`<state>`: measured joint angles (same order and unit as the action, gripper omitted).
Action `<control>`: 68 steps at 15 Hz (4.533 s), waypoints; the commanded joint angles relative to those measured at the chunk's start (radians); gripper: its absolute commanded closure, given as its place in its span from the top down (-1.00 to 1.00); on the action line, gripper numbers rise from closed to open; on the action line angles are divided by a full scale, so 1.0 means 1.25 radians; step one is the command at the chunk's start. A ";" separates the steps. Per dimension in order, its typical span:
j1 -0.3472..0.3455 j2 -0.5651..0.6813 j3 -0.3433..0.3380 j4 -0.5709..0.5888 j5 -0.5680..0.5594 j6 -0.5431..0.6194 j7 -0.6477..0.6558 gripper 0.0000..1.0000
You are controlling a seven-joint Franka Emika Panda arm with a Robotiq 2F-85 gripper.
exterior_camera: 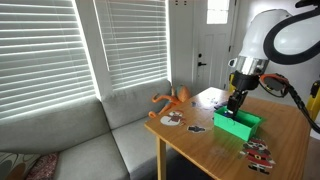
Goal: Put the blue car in the green tool box then close the box.
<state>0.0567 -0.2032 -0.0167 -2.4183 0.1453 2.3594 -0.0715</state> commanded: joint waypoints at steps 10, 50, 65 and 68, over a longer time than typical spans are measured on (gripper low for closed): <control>-0.011 -0.085 -0.033 0.012 0.094 -0.061 -0.033 1.00; -0.167 0.157 -0.263 0.120 0.497 -0.409 -0.608 1.00; -0.204 0.219 -0.186 0.196 0.485 -0.422 -0.533 1.00; -0.205 0.207 -0.183 0.203 0.469 -0.423 -0.491 1.00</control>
<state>-0.1749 0.0592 -0.2638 -2.1935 0.7380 1.8696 -0.7406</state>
